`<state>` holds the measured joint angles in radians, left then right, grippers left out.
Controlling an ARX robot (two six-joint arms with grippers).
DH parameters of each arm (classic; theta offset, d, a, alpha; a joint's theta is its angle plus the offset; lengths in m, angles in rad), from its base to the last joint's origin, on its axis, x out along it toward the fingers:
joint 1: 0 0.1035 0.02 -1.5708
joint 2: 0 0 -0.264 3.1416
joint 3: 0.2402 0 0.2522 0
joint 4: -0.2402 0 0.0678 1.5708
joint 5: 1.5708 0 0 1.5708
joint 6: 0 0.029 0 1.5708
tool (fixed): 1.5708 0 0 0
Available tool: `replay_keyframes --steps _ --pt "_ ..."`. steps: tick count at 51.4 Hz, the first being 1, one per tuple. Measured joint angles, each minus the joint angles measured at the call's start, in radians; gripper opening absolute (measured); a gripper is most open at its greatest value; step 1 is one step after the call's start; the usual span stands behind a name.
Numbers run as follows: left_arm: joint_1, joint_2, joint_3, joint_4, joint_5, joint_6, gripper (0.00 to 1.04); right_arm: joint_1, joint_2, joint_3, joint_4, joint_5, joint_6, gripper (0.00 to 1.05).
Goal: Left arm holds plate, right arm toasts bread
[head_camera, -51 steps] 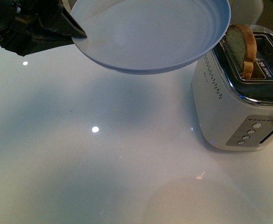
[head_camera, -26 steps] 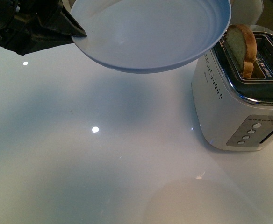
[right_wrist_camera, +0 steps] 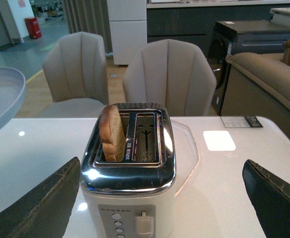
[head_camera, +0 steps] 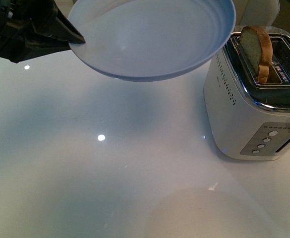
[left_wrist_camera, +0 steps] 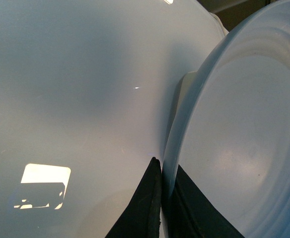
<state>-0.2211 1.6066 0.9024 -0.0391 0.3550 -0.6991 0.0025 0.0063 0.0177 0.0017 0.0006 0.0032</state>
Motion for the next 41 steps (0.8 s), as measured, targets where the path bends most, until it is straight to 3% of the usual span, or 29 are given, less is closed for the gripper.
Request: replay_keyframes --steps 29,41 --pt "0.4 0.266 -0.089 0.182 0.169 0.242 0.03 0.0 -0.001 0.0 0.0 0.0 0.0 0.96" --pt "0.505 0.428 -0.052 0.198 0.182 0.335 0.03 0.0 -0.001 0.0 0.0 0.0 0.0 0.96"
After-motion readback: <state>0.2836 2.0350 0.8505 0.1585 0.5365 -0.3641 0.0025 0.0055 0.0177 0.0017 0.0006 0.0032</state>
